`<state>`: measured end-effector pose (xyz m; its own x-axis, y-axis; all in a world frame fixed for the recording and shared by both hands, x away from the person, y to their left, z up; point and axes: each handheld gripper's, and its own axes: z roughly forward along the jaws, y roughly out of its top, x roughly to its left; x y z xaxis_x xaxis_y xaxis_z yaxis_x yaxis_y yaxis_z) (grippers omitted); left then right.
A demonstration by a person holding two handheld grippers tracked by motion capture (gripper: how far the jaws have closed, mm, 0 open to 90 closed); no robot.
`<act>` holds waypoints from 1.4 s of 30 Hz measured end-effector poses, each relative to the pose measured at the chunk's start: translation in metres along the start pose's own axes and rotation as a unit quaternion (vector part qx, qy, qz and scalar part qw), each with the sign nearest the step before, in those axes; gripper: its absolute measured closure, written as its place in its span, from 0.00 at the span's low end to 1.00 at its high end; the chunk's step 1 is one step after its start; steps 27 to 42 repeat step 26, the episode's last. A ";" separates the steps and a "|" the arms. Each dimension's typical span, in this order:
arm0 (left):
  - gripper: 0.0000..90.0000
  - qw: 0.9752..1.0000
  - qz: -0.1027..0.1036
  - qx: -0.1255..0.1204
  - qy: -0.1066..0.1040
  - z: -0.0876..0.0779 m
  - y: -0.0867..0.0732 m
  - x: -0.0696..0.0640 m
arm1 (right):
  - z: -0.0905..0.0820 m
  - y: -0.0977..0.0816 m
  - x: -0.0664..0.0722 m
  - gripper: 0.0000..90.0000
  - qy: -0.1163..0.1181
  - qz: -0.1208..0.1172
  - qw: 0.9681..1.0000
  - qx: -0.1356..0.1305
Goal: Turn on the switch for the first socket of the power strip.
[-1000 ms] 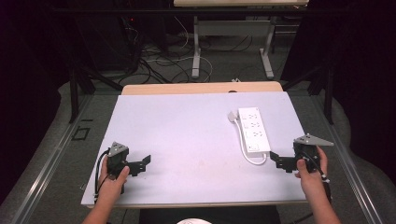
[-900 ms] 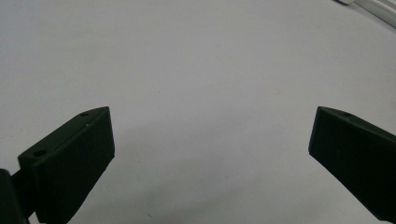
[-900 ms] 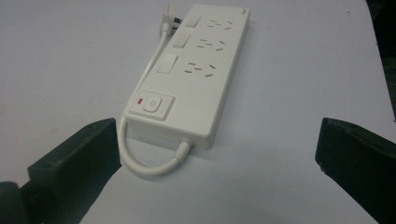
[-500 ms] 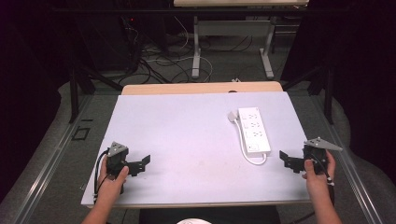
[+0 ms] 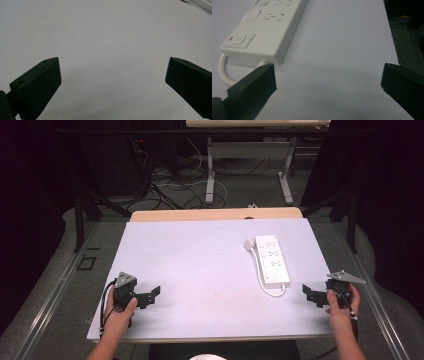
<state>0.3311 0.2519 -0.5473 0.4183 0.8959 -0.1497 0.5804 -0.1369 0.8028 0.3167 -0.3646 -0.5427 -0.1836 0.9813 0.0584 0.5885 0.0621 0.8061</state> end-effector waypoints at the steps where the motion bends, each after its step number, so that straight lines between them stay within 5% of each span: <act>1: 0.00 1.000 0.001 0.000 0.000 0.000 0.000 0.000 | 0.001 -0.001 -0.001 0.00 -0.002 -0.002 1.000 -0.002; 13: 0.00 1.000 0.000 0.004 0.000 0.000 0.000 0.000 | 0.005 -0.004 -0.004 0.00 0.003 0.019 1.000 0.012; 18: 0.00 1.000 0.000 0.003 0.002 0.001 0.000 0.001 | 0.006 -0.005 -0.004 0.00 0.005 0.019 1.000 0.015; 19: 0.00 1.000 0.000 0.002 0.004 0.002 0.000 0.001 | 0.010 -0.006 -0.003 0.00 0.001 0.021 1.000 -0.003; 20: 0.00 1.000 -0.001 -0.004 0.006 0.003 0.000 0.000 | 0.007 -0.005 -0.005 0.00 0.006 0.014 1.000 0.015; 42: 0.00 1.000 -0.007 0.000 0.003 0.006 -0.001 0.000 | 0.007 -0.005 -0.005 0.00 0.005 0.027 1.000 0.011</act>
